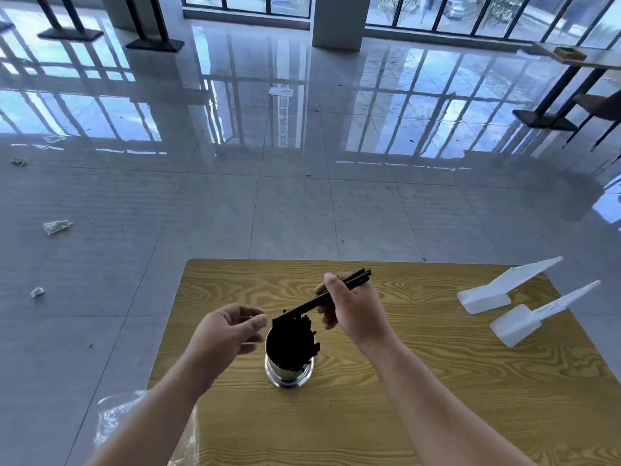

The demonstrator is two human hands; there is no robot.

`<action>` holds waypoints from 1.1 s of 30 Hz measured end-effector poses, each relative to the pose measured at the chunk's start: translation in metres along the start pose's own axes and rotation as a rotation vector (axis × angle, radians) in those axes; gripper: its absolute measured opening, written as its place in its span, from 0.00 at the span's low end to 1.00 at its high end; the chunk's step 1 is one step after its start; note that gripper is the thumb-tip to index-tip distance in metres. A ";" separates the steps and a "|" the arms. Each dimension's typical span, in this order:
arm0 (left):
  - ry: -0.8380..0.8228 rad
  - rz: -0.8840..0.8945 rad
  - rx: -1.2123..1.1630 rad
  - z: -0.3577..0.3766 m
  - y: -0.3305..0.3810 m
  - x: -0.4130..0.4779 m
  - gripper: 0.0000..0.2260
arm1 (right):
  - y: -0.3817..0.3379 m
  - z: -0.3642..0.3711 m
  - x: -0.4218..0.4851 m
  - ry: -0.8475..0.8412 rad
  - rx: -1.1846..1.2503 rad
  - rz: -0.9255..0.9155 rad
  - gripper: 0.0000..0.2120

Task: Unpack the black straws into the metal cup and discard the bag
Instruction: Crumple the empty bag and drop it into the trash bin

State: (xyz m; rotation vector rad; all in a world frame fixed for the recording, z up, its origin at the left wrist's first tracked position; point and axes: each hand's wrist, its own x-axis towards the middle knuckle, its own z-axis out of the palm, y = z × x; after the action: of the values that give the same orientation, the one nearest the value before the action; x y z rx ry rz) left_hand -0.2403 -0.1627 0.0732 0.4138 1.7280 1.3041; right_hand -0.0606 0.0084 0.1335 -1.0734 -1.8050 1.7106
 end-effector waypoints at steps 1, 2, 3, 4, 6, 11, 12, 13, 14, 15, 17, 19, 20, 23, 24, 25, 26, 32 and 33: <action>0.052 0.042 0.136 -0.004 -0.008 -0.002 0.07 | 0.000 -0.001 -0.001 0.000 -0.127 -0.073 0.19; 0.113 0.104 0.302 -0.008 -0.016 -0.005 0.04 | 0.001 -0.002 -0.001 0.002 -0.280 -0.142 0.20; 0.172 0.170 0.473 -0.013 -0.023 -0.008 0.03 | 0.003 -0.001 -0.002 0.000 -0.429 -0.201 0.21; 0.220 0.223 0.609 -0.016 -0.028 -0.012 0.03 | 0.007 0.000 -0.002 -0.003 -0.551 -0.245 0.22; 0.257 0.275 0.734 -0.022 -0.035 -0.020 0.05 | 0.014 0.008 -0.004 -0.034 -0.707 -0.287 0.22; 0.208 0.308 0.934 -0.038 -0.058 -0.032 0.20 | 0.030 0.019 -0.014 -0.144 -0.797 -0.111 0.19; 0.198 0.286 0.948 -0.041 -0.062 -0.035 0.22 | 0.032 0.018 -0.015 -0.114 -0.789 -0.115 0.22; 0.190 0.260 0.964 -0.045 -0.066 -0.037 0.25 | 0.033 0.017 -0.017 -0.079 -0.779 -0.135 0.24; 0.186 0.237 0.982 -0.049 -0.070 -0.039 0.27 | 0.032 0.017 -0.019 -0.041 -0.770 -0.161 0.25; 0.187 0.218 0.996 -0.054 -0.074 -0.042 0.29 | 0.033 0.018 -0.022 -0.003 -0.755 -0.201 0.25; 0.211 0.198 0.998 -0.063 -0.082 -0.046 0.31 | 0.031 0.023 -0.029 0.065 -0.712 -0.306 0.21; 0.266 0.201 0.988 -0.073 -0.090 -0.052 0.33 | 0.026 0.039 -0.040 0.086 -0.669 -0.393 0.13; 0.301 0.204 0.987 -0.077 -0.094 -0.056 0.34 | 0.025 0.051 -0.047 0.060 -0.649 -0.418 0.10; 0.401 0.195 0.999 -0.094 -0.108 -0.066 0.38 | 0.034 0.096 -0.067 -0.120 -0.619 -0.434 0.09; 0.414 0.162 1.008 -0.101 -0.114 -0.069 0.41 | 0.041 0.112 -0.072 -0.192 -0.629 -0.404 0.10; 0.417 0.109 1.016 -0.108 -0.120 -0.072 0.45 | 0.050 0.128 -0.075 -0.270 -0.652 -0.348 0.13; 0.415 0.044 1.017 -0.116 -0.127 -0.076 0.49 | 0.058 0.143 -0.076 -0.354 -0.684 -0.271 0.17; 0.432 -0.399 0.658 -0.164 -0.166 -0.094 0.72 | 0.117 0.208 -0.081 -0.694 -0.759 0.085 0.30; 0.411 -0.453 0.548 -0.168 -0.171 -0.095 0.75 | 0.123 0.211 -0.083 -0.721 -0.766 0.099 0.31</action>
State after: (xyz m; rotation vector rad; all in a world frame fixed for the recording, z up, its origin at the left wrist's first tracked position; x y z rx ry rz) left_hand -0.2835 -0.3952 -0.0302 0.0374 2.3597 0.6009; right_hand -0.1405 -0.1977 -0.0004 -0.8431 -3.0716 1.5958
